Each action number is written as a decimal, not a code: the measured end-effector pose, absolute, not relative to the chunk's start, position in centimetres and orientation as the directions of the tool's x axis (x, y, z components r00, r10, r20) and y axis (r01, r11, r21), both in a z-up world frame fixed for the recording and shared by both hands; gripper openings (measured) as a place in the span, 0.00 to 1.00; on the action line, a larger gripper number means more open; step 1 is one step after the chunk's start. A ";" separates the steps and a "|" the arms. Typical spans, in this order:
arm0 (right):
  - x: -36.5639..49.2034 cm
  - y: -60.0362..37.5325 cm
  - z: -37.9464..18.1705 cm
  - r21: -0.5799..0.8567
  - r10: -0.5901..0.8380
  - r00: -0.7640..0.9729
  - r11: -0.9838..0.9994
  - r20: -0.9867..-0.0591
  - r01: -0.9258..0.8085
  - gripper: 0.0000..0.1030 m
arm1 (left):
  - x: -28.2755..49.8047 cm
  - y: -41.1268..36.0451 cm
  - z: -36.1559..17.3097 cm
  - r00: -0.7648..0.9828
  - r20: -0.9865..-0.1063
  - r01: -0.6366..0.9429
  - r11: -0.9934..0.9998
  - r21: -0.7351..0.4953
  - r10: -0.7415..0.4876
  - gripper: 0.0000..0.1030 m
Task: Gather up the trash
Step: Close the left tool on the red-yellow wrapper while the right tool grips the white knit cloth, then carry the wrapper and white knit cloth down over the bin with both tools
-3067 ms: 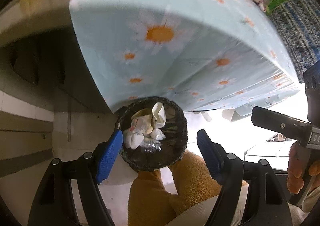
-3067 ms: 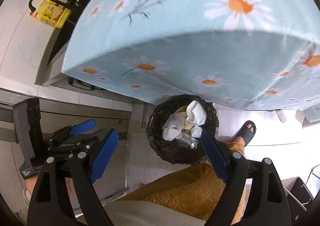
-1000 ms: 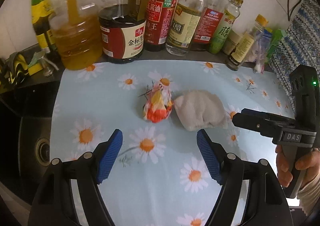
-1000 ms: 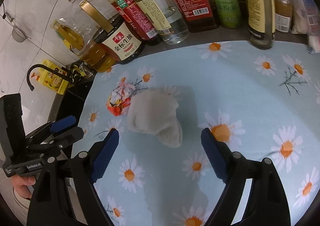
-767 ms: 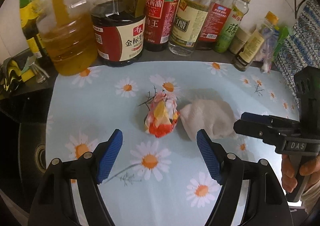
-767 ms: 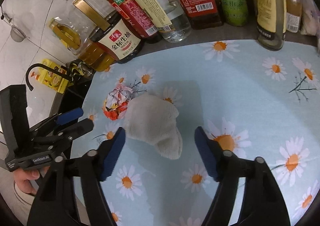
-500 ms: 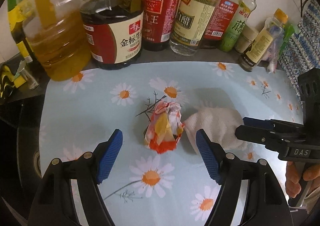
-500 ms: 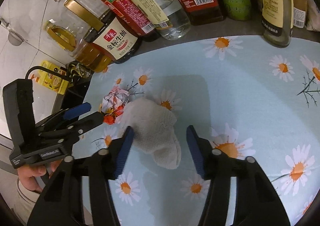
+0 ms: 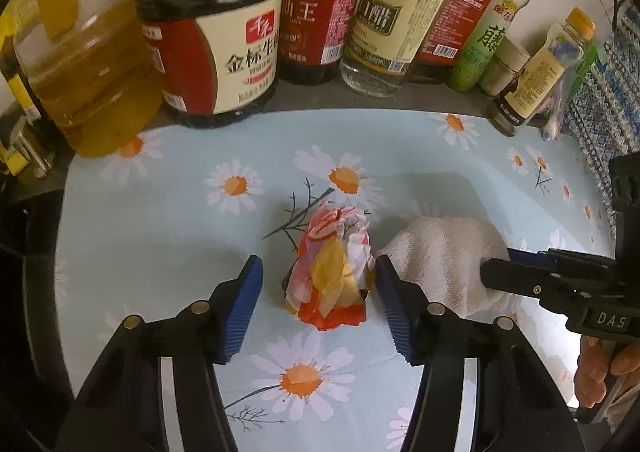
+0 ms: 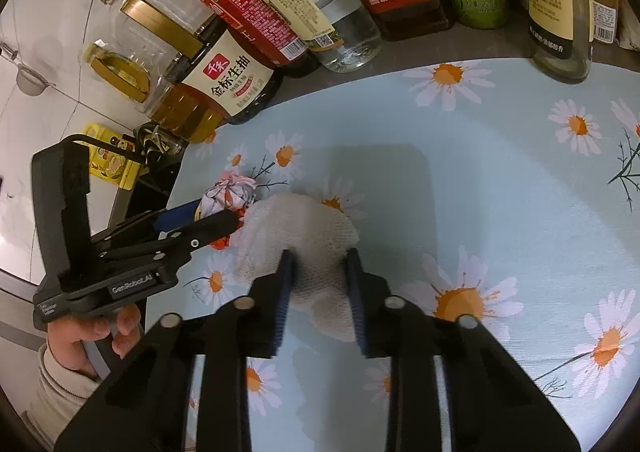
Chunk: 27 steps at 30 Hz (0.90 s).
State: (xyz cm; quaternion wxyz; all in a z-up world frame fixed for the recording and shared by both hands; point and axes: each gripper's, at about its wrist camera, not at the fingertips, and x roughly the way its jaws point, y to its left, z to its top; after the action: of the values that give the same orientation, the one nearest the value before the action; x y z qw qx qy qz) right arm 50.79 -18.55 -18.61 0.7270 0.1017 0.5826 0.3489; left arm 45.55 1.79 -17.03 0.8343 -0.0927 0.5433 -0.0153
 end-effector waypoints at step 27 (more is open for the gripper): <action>46.7 -19.3 -14.6 0.520 0.644 0.151 0.715 -0.750 -0.467 0.18 | 40.0 1.8 -15.0 0.462 -0.875 -0.083 0.976 -0.203 -0.143 0.39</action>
State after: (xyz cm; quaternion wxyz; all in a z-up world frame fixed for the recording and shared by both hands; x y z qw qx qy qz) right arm 46.67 -19.27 -14.57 0.7540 0.0822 0.5376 0.3684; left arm 40.02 1.80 -14.96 0.8481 -0.1086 0.5183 -0.0177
